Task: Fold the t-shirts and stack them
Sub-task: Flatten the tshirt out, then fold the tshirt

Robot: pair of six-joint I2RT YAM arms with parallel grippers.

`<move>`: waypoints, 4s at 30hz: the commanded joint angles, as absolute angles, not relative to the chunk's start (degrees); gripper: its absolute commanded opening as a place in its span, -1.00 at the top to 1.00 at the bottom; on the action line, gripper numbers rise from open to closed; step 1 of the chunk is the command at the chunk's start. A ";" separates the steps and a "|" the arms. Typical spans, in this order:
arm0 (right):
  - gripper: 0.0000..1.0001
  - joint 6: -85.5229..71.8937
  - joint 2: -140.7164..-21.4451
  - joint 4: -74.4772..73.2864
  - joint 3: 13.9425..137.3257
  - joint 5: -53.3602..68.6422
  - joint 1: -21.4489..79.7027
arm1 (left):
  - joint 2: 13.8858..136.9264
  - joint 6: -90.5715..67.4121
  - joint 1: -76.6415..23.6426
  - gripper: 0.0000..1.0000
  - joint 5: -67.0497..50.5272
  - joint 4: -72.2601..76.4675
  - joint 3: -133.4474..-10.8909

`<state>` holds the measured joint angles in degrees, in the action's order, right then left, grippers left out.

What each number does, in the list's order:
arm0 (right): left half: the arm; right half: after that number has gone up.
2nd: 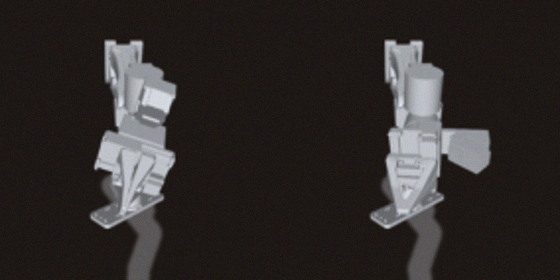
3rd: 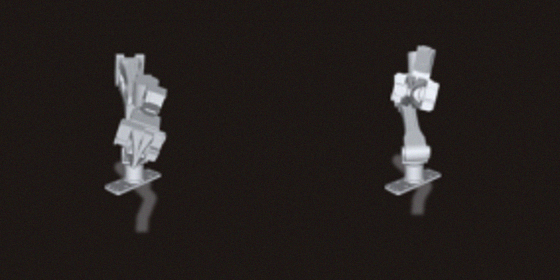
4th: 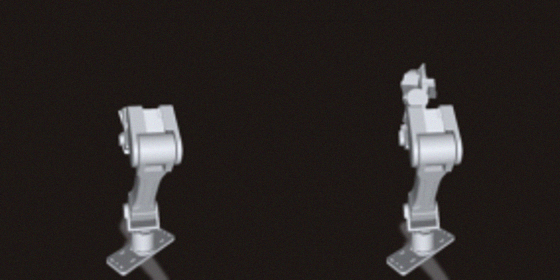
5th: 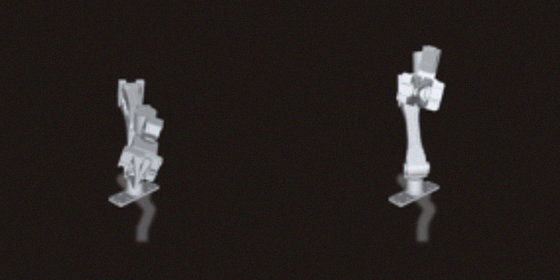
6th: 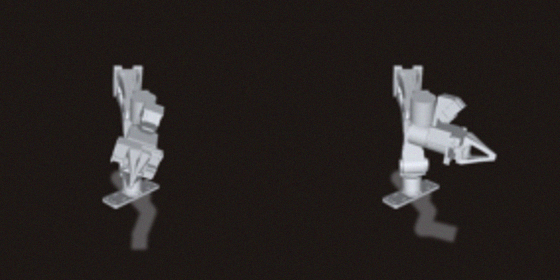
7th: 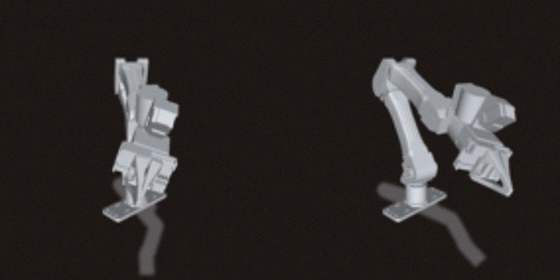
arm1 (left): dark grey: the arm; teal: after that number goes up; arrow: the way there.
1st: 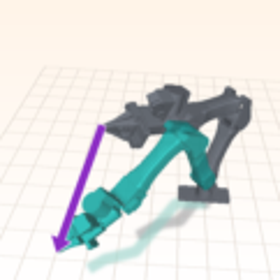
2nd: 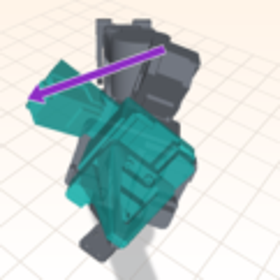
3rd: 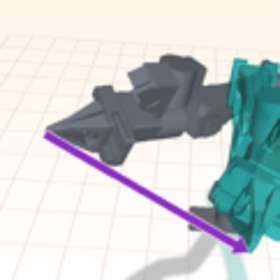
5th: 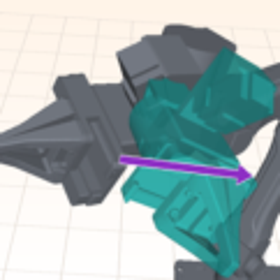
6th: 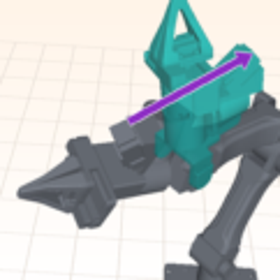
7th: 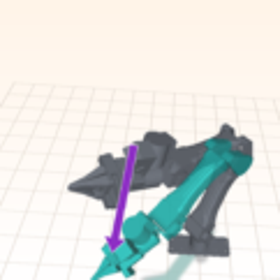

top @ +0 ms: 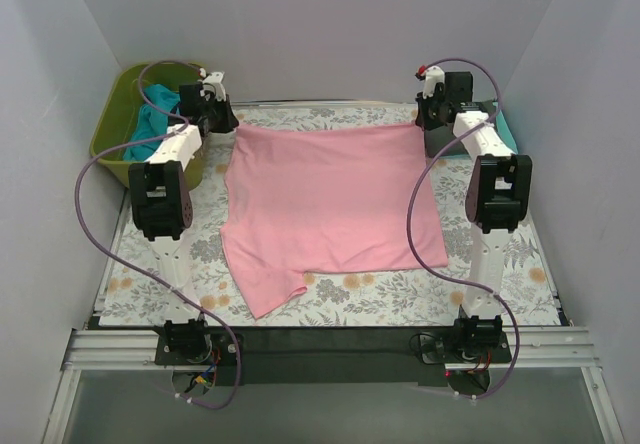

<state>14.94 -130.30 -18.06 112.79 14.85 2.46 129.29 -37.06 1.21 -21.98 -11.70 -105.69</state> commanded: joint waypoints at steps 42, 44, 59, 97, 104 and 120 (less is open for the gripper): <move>0.97 34.01 -118.74 -21.27 87.54 22.77 -2.64 | 106.00 -22.24 2.90 1.00 -27.86 -8.17 -64.87; 0.97 34.63 -119.70 -22.32 88.33 22.06 -2.64 | 106.35 -21.54 2.46 1.00 -27.34 -8.96 -64.86; -0.06 34.90 -117.86 -29.62 95.17 23.64 -2.55 | 105.46 -20.73 1.93 0.27 -31.99 -19.60 -75.49; 0.10 34.36 -121.73 -34.54 98.88 23.73 -0.88 | 109.53 -23.38 -2.11 0.96 -32.86 -21.44 -80.78; 0.12 35.07 -120.59 -34.54 97.47 23.47 -0.88 | 104.15 -15.48 -2.29 1.00 -37.44 -26.01 -72.52; 0.14 35.86 -121.11 -35.68 97.91 23.03 -0.70 | 106.59 -6.91 -2.81 0.08 -44.20 -32.08 -76.08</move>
<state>35.33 -123.15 -34.68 96.84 22.61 -0.99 104.01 -0.54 -2.50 -40.18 -34.15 -68.47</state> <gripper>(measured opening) 0.438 0.396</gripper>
